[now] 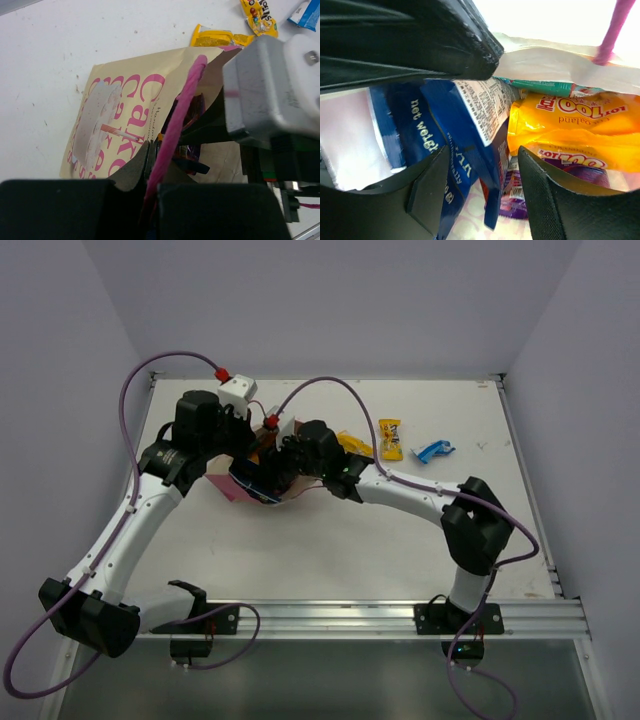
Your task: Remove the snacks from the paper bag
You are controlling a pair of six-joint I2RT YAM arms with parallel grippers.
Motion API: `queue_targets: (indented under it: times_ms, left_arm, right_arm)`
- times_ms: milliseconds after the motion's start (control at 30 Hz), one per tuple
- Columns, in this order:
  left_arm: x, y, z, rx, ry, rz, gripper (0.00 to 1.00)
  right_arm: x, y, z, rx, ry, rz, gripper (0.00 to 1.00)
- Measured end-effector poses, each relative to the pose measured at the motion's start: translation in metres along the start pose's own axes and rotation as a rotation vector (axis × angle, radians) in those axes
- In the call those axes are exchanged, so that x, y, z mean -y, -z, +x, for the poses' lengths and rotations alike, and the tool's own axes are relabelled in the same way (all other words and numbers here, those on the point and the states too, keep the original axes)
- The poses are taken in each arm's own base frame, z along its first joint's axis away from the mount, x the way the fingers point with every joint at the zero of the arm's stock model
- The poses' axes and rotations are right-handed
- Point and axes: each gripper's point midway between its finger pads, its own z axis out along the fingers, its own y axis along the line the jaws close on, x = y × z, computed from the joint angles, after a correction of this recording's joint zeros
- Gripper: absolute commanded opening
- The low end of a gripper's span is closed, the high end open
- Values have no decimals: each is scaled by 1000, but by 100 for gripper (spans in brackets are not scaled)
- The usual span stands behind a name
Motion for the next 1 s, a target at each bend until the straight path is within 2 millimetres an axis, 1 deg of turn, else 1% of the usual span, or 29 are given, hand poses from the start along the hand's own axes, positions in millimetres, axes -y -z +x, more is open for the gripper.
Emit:
queue_targets:
  times_ms: [100,200,233,300,333,400,500,567,633,700,800,867,967,1000]
  left_arm:
    - [0,0,0,0,0,0,0]
    - [0,0,0,0,0,0,0]
    - [0,0,0,0,0,0,0]
    - [0,0,0,0,0,0,0]
    - [0,0,0,0,0,0,0]
    - [0,0,0,0,0,-3,0]
    - [-2,0,0,2,0,-11,0]
    - [-3,0,0,2,1,-20,0]
    - [-6,0,-1,2,2,-36,0]
    - [-9,0,-1,3,5,-51,0]
    - [-12,0,-1,4,7,-69,0]
    - [-13,0,-1,3,8,-75,0]
    - [-14,0,-1,3,8,-80,0]
    - [-14,0,-1,3,8,-80,0]
  right_arm:
    - [2,-9,8,-18,-4,-1,55]
    - [6,-18,20,-46,-11,-1,44]
    - [6,-19,23,-53,-13,0,32]
    - [7,-20,27,-63,-13,2,18]
    - [7,-20,27,-64,-13,3,7]
    - [7,-19,24,-58,-11,3,1]
    - [3,-7,19,-50,-6,3,0]
    - [-3,10,8,-36,2,2,0]
    - [-11,34,-13,1,17,-5,0]
    - [-23,63,-43,63,39,-19,0]
    - [-42,112,-92,184,77,-37,0]
    - [-52,145,-120,266,105,-41,0]
    - [-51,187,-149,357,127,-6,0]
    - [-44,200,-158,380,128,20,0]
